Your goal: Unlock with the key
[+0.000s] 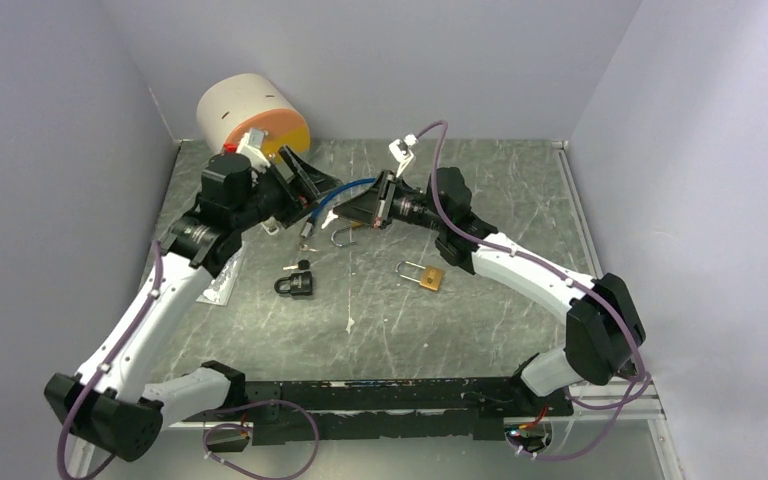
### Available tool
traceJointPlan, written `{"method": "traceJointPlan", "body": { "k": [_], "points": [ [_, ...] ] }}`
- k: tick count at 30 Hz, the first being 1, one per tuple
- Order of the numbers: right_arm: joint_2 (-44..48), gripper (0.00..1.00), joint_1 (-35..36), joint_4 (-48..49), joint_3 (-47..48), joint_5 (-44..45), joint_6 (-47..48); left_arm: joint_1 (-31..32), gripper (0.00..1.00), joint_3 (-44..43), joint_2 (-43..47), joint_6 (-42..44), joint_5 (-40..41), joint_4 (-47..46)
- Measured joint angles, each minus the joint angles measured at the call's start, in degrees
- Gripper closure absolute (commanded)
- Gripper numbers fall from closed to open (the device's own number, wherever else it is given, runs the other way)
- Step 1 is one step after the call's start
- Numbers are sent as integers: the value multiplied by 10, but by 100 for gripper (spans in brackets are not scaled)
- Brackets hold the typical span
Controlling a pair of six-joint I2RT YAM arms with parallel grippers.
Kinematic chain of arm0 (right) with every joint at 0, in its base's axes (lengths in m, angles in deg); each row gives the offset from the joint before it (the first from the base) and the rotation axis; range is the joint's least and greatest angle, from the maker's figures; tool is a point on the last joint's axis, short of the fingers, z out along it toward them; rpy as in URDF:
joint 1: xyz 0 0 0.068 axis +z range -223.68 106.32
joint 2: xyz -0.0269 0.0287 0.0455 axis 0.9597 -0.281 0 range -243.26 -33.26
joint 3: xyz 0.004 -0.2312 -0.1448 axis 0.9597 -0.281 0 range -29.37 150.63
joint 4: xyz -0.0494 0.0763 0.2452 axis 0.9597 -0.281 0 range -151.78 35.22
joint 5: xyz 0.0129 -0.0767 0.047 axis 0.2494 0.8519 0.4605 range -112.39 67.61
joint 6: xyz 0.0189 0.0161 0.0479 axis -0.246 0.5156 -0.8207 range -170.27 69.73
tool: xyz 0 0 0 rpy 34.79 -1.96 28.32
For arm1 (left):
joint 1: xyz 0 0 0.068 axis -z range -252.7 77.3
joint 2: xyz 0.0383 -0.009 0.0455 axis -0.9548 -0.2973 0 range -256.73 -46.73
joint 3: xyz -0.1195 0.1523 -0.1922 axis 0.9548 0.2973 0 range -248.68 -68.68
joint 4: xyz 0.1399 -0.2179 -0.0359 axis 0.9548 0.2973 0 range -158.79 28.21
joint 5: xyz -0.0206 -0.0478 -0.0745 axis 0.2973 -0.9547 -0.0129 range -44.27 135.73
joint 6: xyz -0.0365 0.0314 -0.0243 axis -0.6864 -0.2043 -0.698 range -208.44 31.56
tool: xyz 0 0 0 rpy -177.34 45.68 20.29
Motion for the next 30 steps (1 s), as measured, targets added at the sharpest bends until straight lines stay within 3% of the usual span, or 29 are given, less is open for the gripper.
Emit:
{"method": "traceJointPlan", "body": {
  "k": [4, 9, 14, 21, 25, 30],
  "points": [
    [4, 100, -12, 32, -33, 30, -78, 0, 9, 16, 49, 19, 21, 15],
    [7, 100, -30, 90, -53, 56, -176, 0, 18, 64, 96, 30, -5, 0],
    [5, 100, -38, 151, -55, 58, -251, 0, 26, 82, 92, 30, -28, -6],
    [-3, 100, -38, 190, -61, 54, -295, 0, 24, 82, 68, -9, -84, -79],
    [-4, 100, -38, 206, -71, 45, -312, -2, 44, 82, 61, -32, -108, -117],
    [-5, 100, -38, 227, -86, 40, -328, -9, 58, 86, 61, -54, -124, -150]
  ]
}}
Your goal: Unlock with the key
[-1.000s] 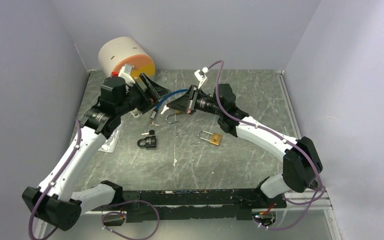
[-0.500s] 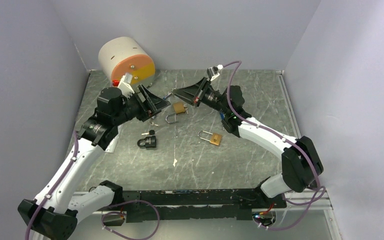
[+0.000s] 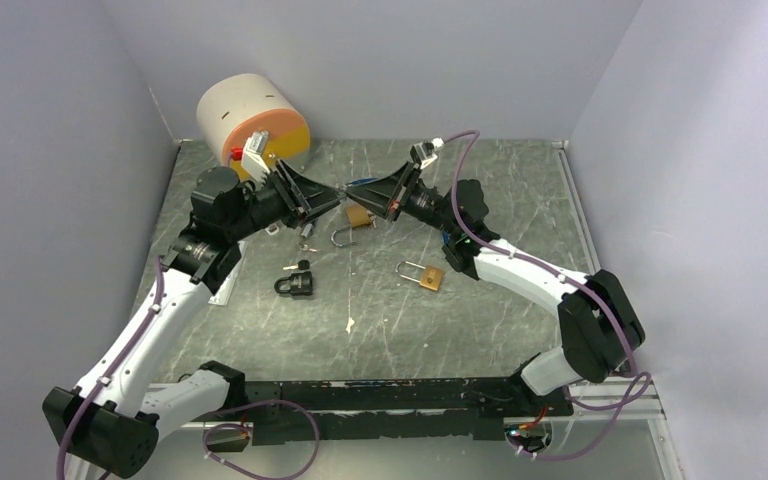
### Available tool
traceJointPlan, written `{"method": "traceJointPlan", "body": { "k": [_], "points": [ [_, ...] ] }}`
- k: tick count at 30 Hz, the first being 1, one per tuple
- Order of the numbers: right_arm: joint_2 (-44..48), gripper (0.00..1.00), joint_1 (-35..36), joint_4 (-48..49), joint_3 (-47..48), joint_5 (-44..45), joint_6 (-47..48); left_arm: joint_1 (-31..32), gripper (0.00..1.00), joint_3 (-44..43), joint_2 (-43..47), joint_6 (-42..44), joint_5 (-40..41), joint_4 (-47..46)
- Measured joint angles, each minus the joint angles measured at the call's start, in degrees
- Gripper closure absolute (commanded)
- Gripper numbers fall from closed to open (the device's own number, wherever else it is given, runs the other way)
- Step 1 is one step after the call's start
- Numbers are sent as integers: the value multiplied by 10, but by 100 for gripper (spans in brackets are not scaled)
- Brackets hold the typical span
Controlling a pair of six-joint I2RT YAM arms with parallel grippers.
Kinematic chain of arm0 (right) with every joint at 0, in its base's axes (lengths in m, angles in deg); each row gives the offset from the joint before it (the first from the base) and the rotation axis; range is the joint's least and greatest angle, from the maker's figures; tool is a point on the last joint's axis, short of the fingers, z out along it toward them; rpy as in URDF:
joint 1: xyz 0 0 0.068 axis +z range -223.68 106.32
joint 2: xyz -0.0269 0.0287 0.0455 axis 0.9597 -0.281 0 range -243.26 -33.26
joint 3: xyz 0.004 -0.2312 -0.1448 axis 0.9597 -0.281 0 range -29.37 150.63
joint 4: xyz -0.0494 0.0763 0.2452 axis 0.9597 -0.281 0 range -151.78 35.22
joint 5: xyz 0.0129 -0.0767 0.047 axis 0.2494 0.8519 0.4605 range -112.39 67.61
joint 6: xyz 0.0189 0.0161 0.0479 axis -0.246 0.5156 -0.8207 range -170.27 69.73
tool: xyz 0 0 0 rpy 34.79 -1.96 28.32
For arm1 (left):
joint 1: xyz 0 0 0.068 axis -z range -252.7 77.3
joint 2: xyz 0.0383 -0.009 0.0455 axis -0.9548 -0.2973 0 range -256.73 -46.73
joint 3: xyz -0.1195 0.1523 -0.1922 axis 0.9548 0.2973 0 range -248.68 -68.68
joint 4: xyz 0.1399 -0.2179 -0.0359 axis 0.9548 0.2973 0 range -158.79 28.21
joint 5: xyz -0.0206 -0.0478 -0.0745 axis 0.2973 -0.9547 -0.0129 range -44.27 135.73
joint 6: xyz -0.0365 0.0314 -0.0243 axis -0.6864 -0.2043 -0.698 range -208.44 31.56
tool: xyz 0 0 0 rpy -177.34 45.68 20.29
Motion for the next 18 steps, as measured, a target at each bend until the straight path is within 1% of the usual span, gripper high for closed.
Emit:
{"method": "traceJointPlan", "body": {
  "k": [3, 6, 7, 9, 11, 12, 14, 16, 17, 18],
  "points": [
    [0, 100, 0, 6, -5, -3, -5, -3, 65, 8, -1, -10, -4, -14],
    [0, 100, 0, 12, -9, -7, -9, -3, 75, 12, -3, -17, -5, -17],
    [0, 100, 0, 13, -10, -9, -9, -4, 81, 12, -5, -19, -7, -17],
    [0, 100, 0, 14, -11, -10, -10, -4, 96, 12, -8, -19, -9, -17],
    [0, 100, 0, 13, -11, -11, -10, -4, 97, 12, -10, -22, -14, -18],
    [0, 98, 0, 13, -13, -12, -12, -4, 97, 12, -10, -20, -17, -23],
    [-1, 73, -1, 13, -13, -14, -11, -4, 97, 12, -10, -18, -19, -23],
    [-1, 52, -3, 10, -14, -18, -6, -4, 98, 11, -10, -12, -18, -12],
    [0, 46, -6, 8, -15, -18, -8, -4, 97, 9, -10, -9, -18, -3],
    [2, 42, -10, 6, -17, -19, -3, -4, 97, 2, -11, 0, -14, 20]
  ]
}}
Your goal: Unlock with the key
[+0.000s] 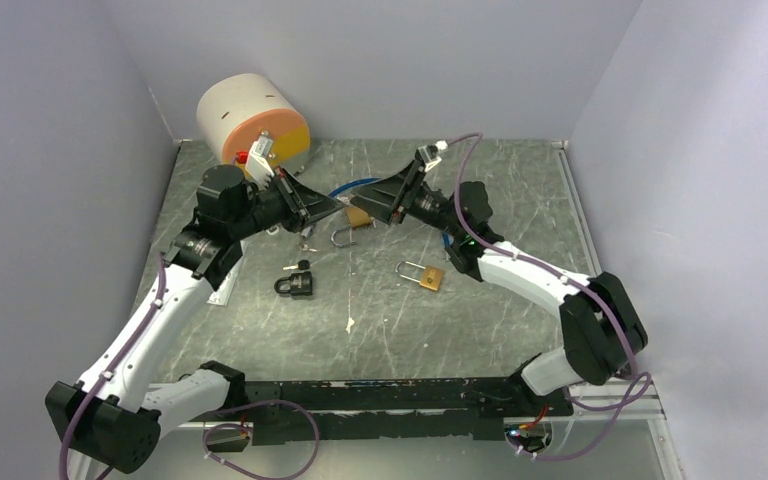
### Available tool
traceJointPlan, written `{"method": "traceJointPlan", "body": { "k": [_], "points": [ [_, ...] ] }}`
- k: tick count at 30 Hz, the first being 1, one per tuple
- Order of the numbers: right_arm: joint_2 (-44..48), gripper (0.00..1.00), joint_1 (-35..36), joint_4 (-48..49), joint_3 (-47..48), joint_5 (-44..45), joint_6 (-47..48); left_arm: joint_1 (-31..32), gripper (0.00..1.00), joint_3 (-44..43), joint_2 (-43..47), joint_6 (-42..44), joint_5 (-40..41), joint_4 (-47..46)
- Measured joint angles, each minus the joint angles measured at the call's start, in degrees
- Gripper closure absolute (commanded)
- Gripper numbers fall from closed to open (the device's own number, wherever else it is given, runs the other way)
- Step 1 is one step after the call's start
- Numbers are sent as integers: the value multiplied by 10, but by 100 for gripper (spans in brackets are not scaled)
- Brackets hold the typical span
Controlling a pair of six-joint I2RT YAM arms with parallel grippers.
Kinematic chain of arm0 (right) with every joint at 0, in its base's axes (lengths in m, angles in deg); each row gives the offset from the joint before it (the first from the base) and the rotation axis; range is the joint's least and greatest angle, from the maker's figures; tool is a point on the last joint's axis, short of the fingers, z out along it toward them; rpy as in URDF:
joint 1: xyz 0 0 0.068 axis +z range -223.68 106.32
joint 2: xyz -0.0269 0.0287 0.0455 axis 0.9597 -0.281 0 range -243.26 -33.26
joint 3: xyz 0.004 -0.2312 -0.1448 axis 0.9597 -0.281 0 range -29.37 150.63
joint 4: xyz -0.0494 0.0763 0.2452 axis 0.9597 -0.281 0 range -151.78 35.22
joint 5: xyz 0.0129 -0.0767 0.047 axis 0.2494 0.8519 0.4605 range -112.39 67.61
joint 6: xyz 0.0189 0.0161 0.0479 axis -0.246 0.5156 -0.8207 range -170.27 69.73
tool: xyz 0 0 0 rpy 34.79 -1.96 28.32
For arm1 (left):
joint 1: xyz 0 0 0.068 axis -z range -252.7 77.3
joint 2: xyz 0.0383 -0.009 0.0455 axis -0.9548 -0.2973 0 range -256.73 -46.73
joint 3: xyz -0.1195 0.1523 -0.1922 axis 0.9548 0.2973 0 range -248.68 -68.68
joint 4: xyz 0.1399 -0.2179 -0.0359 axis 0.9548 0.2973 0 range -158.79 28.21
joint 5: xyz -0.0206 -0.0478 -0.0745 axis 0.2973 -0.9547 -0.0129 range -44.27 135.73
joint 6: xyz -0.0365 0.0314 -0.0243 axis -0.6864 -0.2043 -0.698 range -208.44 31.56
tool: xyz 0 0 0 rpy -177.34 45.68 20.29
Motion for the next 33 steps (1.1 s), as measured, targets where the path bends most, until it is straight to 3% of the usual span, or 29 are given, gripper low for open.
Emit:
{"method": "traceJointPlan", "body": {
  "k": [6, 11, 16, 24, 33],
  "points": [
    [75, 40, -41, -100, -35, 14, 94, -3, 97, -79, -17, 50, 6, 132],
    [142, 44, -27, -233, -1, 34, 289, -11, 98, -169, -52, 58, -10, 244],
    [142, 46, 21, -330, 92, 41, 492, -45, 98, -200, -89, 35, -58, 328],
    [119, 47, 83, -332, 102, 25, 704, -74, 97, -193, -102, -16, -129, 395],
    [101, 60, 149, -273, 33, 47, 913, -85, 97, -190, -102, -35, -155, 457]
  ]
}}
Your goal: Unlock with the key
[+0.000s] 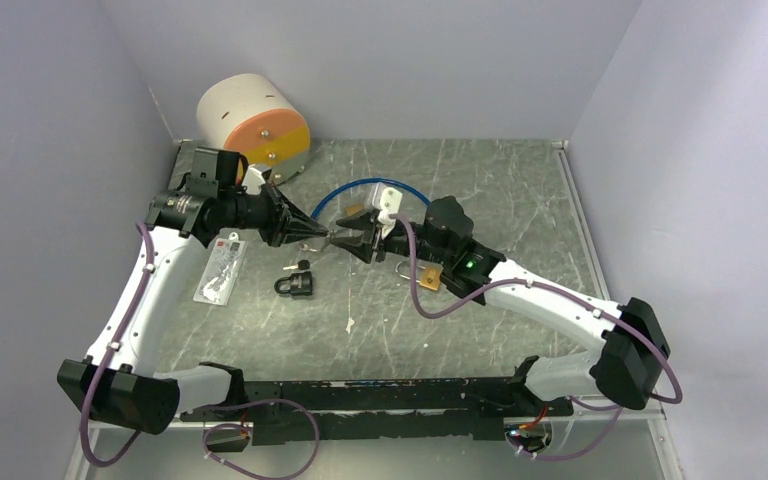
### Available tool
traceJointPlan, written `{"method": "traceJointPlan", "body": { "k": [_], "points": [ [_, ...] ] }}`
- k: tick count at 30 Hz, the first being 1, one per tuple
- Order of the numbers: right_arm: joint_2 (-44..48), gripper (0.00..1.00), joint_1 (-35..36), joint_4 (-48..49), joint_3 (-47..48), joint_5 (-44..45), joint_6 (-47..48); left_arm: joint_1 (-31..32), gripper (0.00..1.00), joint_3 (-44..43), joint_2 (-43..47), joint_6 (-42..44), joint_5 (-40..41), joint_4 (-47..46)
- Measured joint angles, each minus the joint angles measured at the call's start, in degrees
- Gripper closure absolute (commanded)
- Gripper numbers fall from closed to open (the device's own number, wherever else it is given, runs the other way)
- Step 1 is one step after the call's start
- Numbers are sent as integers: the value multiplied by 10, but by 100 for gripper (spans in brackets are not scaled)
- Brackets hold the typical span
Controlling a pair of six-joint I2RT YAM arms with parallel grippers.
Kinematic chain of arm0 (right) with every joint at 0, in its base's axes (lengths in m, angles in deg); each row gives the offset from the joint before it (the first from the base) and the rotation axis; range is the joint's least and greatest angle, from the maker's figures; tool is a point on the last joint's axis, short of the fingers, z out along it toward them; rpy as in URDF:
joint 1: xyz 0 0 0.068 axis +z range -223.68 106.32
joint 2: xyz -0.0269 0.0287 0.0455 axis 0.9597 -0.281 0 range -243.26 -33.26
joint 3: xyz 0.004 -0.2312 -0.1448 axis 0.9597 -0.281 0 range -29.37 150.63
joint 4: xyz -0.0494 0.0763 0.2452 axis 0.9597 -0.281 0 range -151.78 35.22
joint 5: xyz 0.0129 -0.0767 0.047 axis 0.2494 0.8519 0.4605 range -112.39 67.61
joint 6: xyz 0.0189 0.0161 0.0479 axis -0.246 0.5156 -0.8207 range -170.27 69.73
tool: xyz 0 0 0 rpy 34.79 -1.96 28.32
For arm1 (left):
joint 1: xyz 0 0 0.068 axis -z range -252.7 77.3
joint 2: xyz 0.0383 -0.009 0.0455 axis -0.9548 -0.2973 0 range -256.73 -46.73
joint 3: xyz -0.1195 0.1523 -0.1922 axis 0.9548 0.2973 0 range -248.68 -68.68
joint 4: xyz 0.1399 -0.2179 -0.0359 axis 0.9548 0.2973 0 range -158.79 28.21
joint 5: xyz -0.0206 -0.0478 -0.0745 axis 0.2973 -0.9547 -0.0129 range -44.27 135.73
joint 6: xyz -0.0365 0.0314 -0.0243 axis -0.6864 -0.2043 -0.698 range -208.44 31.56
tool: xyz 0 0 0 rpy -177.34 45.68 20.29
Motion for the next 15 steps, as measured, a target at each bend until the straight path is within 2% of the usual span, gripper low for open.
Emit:
{"method": "traceJointPlan", "body": {
  "k": [8, 11, 15],
  "points": [
    [-3, 61, 7, 39, -9, 19, 96, -3, 97, 4, 0, -14, -2, 9],
    [-9, 67, 13, 44, -9, 19, 121, -4, 98, 5, 0, -14, -2, 9],
    [-18, 83, 21, 45, -9, 21, 143, -4, 98, 6, 0, -14, -2, 9]
  ]
}}
